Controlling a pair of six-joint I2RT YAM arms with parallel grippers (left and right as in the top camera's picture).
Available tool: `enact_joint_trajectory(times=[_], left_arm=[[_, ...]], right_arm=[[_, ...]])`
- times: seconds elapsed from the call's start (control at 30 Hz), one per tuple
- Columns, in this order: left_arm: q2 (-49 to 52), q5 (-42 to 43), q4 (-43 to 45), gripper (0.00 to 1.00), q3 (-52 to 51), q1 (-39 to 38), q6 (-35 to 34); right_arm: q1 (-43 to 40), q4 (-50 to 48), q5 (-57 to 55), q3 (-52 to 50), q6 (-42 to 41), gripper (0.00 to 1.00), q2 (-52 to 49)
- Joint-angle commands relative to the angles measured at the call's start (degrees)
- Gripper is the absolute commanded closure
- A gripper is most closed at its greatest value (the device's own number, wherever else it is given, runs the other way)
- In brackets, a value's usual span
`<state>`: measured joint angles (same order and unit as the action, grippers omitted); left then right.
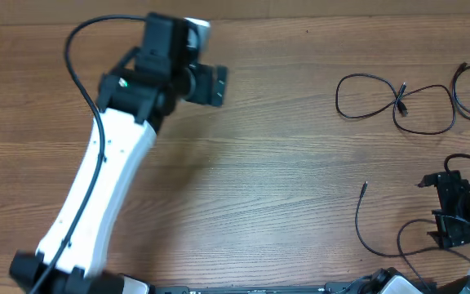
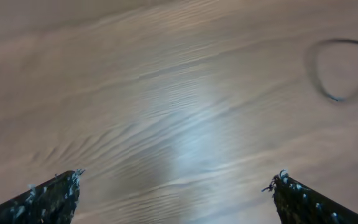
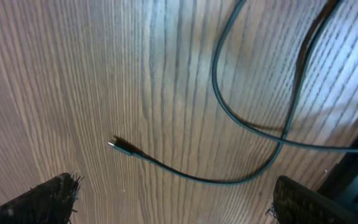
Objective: Untangle cables
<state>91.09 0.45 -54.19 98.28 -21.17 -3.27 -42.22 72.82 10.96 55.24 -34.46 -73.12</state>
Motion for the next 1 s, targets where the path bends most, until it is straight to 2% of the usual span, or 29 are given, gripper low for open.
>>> enact_joint_trajectory(times=[0.0,0.23,0.3,0.4,0.47,0.6,0.8,0.97], left_arm=[[-6.3,1.8,-0.2,0.01,0.9,-2.8,5.0],[-8.0,15.9,-8.0,0.01,-0.6,0.9,8.9],[-8.0,24.0,-7.3,0.01,-4.7,1.2,13.1],[-8.0,28.5,-3.7,0.00,-10.2,1.3,14.0],[-8.0,29.2,-1.8,0.00,-12.5,1.3,14.0],[-8.0,29.0,-0.3,0.01,-13.3,1.3,14.0],[-8.0,29.0,0.4,0.01,-13.3,1.3,14.0],[-8.0,26.5,0.0,0.00,-13.3,1.3,14.0]], right_arm=[[0.4,-1.2,-1.8,0.7,0.4,0.00,0.9],[0.4,1.9,-8.6,8.5,0.4,0.00,2.4],[0.4,4.6,-10.6,12.9,0.4,0.00,3.9],[0.4,7.2,-11.0,15.3,-0.5,0.00,5.8],[0.3,9.4,-11.6,15.3,-3.1,0.00,6.4],[0.4,17.2,-14.9,15.3,-13.2,0.00,6.1],[0.4,24.3,-17.9,15.2,-21.7,0.00,5.8],[0.4,24.2,-17.0,11.7,-24.6,0.00,6.2]])
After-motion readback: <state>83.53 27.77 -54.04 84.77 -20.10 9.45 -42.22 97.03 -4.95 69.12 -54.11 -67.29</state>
